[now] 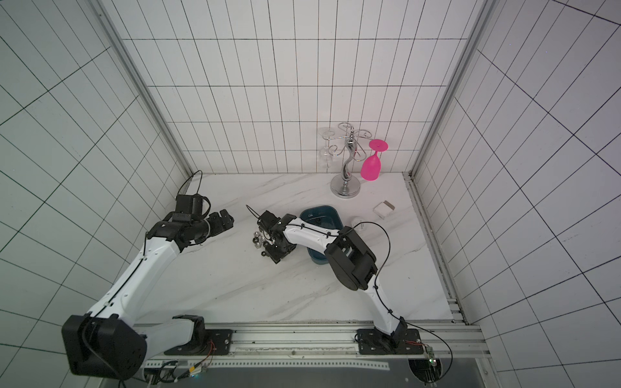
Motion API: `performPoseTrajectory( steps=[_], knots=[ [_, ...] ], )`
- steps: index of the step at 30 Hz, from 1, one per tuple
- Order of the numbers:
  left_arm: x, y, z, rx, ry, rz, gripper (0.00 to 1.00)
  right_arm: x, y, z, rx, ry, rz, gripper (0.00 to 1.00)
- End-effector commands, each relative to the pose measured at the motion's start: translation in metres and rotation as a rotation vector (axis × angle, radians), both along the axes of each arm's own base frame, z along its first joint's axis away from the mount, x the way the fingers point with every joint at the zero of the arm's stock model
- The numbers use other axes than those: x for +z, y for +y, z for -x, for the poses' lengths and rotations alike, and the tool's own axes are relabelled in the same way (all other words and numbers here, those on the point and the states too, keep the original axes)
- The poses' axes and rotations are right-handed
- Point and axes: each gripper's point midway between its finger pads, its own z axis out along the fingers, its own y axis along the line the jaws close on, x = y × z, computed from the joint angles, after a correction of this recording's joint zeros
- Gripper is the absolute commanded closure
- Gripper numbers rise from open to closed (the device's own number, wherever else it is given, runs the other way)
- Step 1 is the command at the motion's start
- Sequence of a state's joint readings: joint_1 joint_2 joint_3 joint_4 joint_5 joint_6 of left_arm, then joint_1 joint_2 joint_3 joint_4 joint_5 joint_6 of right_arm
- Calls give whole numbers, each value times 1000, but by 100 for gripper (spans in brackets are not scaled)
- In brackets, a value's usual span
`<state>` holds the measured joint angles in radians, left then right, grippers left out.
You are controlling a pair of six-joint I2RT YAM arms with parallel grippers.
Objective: Put the nuts on the desktop into the storage box
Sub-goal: Pick up the nut from the center of the board.
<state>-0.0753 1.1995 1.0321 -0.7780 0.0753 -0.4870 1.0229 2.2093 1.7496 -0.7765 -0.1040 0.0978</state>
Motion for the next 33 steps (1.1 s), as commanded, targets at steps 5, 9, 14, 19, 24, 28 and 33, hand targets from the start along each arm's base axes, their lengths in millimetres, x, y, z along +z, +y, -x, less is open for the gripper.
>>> performPoseTrajectory(
  steps=[5, 9, 14, 19, 24, 28, 33],
  knots=[
    [9, 10, 3, 14, -30, -41, 2, -8, 12, 1, 43, -17, 45, 47],
    [9, 12, 3, 17, -33, -44, 2, -12, 16, -1, 44, -13, 54, 58],
    [11, 13, 3, 19, -42, -48, 2, -4, 16, -5, 40, -44, 37, 73],
    [11, 12, 3, 16, -38, -40, 2, 21, 18, -11, 20, -89, -25, 77],
    [9, 11, 4, 13, -31, -32, 2, 68, 12, -20, -25, -135, -123, 78],
    [9, 6, 3, -3, -31, -12, 2, 112, -10, -32, -97, -170, -201, 77],
    [7, -1, 0, -22, -25, 28, 2, 132, -63, -63, -249, -188, -217, 77]
  ],
)
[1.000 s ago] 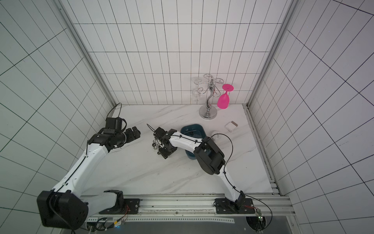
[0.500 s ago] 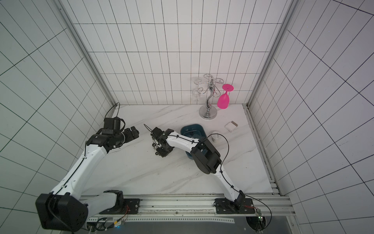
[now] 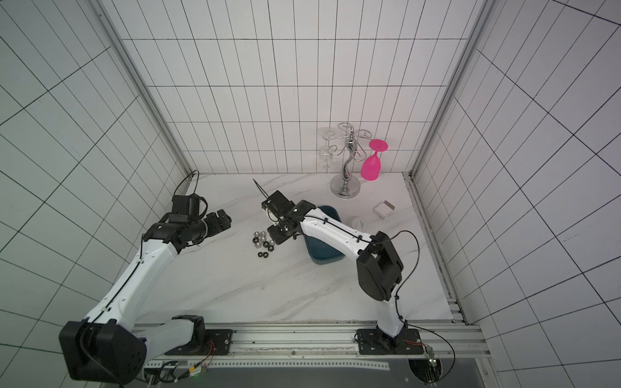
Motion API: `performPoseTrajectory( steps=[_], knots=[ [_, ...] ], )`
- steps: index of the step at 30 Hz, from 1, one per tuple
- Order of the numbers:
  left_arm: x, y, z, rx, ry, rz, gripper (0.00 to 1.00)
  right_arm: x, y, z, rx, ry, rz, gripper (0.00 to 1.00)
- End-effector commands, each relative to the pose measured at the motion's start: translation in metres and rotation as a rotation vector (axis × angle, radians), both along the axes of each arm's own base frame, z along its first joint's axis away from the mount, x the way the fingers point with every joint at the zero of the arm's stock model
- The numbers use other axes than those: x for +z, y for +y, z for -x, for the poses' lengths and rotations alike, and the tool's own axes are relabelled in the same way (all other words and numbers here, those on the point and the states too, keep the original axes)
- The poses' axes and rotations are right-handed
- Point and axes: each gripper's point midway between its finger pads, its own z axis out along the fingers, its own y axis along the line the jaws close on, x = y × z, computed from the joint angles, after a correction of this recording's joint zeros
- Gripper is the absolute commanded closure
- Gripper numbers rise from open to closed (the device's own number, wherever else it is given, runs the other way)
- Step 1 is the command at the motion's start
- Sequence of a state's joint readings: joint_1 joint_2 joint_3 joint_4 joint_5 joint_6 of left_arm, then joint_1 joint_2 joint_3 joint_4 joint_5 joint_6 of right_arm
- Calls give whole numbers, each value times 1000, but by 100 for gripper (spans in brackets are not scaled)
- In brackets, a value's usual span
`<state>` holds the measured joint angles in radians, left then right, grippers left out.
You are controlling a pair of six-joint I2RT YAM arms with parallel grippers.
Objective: Put the nuts on the desktop into the storage box
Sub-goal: Pick up the nut from the center of the board, then place the nut in the storage box.
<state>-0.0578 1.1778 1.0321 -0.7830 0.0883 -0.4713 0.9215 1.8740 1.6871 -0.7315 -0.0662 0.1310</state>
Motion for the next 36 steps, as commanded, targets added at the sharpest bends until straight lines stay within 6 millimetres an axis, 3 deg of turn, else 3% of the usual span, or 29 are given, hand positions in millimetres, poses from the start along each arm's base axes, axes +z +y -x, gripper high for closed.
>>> performPoseTrajectory(
  steps=[1, 7, 11, 16, 29, 33, 36],
  knots=[
    [0, -6, -2, -21, -7, 32, 2, -9, -46, -23, -137, 27, 27, 77],
    [-1, -8, -4, -23, -10, 42, 2, -44, -114, -35, -268, 109, 96, 76],
    [-2, -9, -4, -22, -6, 48, 2, -74, -135, -36, -310, 179, 119, 76],
    [-3, -8, -4, -22, -4, 43, 2, -96, -135, -37, -304, 224, 134, 76],
    [-2, -7, -5, -23, -2, 35, 2, -124, -115, -56, -277, 281, 159, 74],
    [-1, -8, -6, -25, -3, 33, 2, -130, -114, -63, -282, 280, 180, 67],
    [1, -8, -7, -27, -5, 31, 2, -132, -118, -60, -285, 293, 206, 57]
  ],
)
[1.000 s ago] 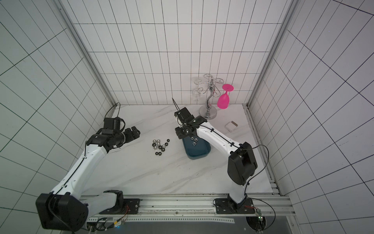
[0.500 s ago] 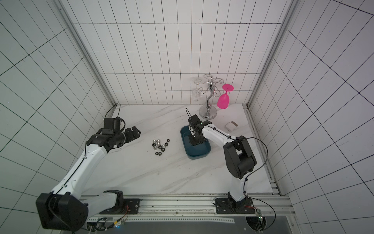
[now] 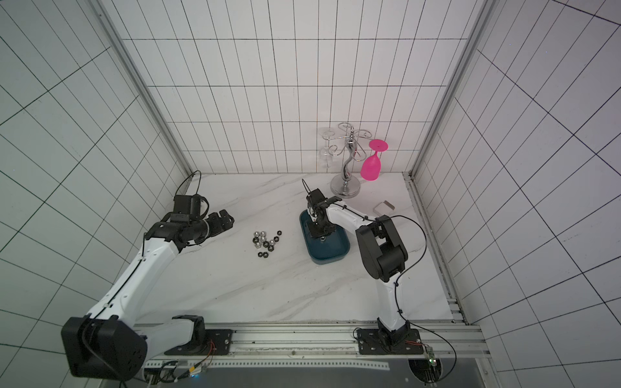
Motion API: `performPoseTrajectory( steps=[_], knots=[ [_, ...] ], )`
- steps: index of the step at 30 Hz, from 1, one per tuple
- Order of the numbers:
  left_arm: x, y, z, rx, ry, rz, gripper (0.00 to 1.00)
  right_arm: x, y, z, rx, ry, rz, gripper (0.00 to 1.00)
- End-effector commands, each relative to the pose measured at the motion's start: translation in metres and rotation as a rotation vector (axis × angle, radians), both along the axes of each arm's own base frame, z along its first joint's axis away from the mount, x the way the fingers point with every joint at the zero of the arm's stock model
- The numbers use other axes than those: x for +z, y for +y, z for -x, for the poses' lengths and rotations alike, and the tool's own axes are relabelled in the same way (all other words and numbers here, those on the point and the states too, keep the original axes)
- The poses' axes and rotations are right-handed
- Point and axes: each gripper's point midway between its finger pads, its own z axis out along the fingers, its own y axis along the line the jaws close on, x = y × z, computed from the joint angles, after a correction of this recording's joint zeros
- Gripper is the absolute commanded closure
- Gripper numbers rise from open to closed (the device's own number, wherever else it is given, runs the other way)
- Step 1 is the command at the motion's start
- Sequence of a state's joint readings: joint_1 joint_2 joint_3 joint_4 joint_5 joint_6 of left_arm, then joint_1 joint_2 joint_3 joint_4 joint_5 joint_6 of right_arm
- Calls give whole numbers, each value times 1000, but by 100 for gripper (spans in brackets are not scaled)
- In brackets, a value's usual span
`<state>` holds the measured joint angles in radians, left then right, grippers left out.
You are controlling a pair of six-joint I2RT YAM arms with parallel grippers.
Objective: Put the nuts on the desktop into the storage box
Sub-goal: Place the nut in the storage box, then pick up the nut from the center of the board.
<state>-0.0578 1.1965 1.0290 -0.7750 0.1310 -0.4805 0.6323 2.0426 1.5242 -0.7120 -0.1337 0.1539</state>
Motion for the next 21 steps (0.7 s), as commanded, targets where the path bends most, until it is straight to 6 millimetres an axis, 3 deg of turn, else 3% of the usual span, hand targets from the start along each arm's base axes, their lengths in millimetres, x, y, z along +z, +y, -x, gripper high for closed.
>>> performPoseTrajectory(
  steps=[1, 5, 8, 12, 14, 17, 21],
  knots=[
    [7, 0, -6, -7, -23, -8, 2, 0, -7, 1, -3, 15, 34, 54],
    [9, 1, -6, -8, -27, -12, 2, 23, -8, -1, -11, -34, 16, 53],
    [10, 1, -5, -7, -31, -13, 2, 57, -6, -2, -15, -106, -34, 53],
    [9, 1, -5, 1, -26, -11, 2, 103, 10, 14, 68, -224, -77, 50],
    [8, 1, -6, 6, -27, -5, 2, 118, 32, 25, 131, -262, -121, 49],
    [9, 0, -9, 12, -28, 9, 2, 118, 61, 48, 218, -240, -158, 47],
    [11, 0, -9, 19, -34, 12, 2, 94, 91, 72, 297, -186, -142, 47]
  ],
)
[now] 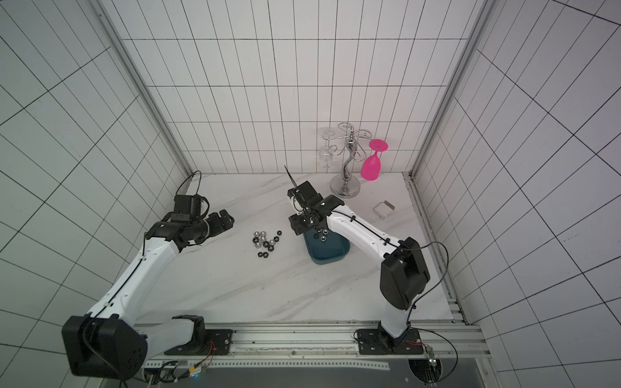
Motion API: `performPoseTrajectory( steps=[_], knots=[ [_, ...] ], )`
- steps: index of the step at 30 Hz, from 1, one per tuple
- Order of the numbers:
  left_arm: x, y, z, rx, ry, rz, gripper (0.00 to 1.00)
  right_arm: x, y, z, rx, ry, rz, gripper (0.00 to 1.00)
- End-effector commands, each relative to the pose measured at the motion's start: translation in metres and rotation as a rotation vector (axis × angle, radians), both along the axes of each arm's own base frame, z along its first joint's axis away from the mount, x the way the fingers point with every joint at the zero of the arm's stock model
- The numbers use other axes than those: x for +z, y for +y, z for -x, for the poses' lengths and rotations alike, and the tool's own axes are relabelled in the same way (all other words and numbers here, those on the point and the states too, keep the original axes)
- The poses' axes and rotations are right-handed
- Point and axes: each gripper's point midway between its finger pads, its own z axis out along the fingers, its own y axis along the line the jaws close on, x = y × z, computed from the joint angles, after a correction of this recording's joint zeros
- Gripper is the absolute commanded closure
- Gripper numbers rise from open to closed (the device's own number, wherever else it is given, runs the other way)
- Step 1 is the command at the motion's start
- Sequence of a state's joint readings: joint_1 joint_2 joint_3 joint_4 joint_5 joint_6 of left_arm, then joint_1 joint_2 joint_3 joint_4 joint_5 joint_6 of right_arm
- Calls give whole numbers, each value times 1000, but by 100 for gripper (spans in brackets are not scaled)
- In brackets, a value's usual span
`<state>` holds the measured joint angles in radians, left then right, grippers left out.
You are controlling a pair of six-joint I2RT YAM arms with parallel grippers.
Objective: Put the nuts on the desktop into the storage box
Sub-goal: Pick up the nut from the center of the board.
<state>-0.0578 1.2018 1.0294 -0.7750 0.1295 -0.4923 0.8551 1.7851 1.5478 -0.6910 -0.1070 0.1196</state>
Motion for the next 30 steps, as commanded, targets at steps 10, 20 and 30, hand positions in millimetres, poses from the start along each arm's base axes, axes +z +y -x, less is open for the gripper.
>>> performPoseTrajectory(
  steps=[10, 20, 30],
  knots=[
    [8, 4, -1, 8, -32, -19, 2, -91, 49, 26, 84, 123, 151, 48],
    [7, 4, -1, 4, -27, -22, 2, -128, 72, 29, 127, 131, 243, 49],
    [7, 14, 5, 28, -25, -71, 2, -150, 83, 28, 133, 128, 294, 50]
  ],
)
